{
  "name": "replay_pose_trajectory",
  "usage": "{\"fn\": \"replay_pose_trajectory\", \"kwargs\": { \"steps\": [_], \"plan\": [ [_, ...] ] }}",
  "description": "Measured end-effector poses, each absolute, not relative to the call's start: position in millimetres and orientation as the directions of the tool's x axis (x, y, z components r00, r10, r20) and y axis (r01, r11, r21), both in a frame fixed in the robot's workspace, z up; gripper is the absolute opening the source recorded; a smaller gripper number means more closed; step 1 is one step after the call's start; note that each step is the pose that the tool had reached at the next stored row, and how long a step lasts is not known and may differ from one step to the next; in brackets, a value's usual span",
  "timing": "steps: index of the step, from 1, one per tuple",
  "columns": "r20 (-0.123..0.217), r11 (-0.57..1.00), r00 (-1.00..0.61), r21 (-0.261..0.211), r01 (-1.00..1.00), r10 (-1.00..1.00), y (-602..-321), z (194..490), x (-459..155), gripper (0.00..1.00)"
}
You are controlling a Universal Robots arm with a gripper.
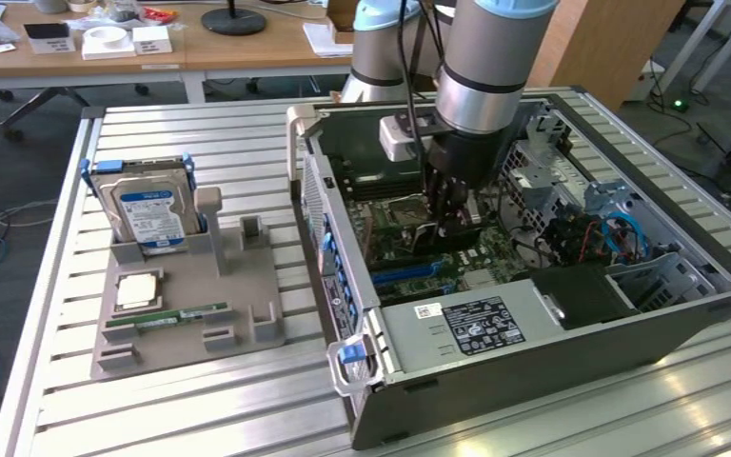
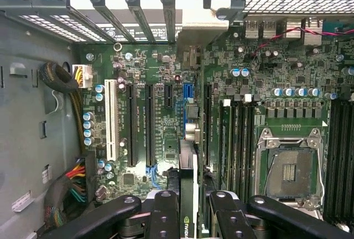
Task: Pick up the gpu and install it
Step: 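Insert the gpu into the slot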
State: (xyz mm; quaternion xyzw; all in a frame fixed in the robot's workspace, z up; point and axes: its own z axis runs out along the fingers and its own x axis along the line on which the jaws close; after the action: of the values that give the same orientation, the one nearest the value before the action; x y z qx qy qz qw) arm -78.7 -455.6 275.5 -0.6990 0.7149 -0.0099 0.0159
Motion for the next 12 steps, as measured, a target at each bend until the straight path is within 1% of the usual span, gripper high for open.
{"fn": "replay_pose_trajectory", "kwargs": {
  "steps": [12],
  "plan": [
    [-0.006,0.020,-0.019,-0.036,-0.999,-1.000,-455.7,271.1,-80.3,0.26]
  ]
}}
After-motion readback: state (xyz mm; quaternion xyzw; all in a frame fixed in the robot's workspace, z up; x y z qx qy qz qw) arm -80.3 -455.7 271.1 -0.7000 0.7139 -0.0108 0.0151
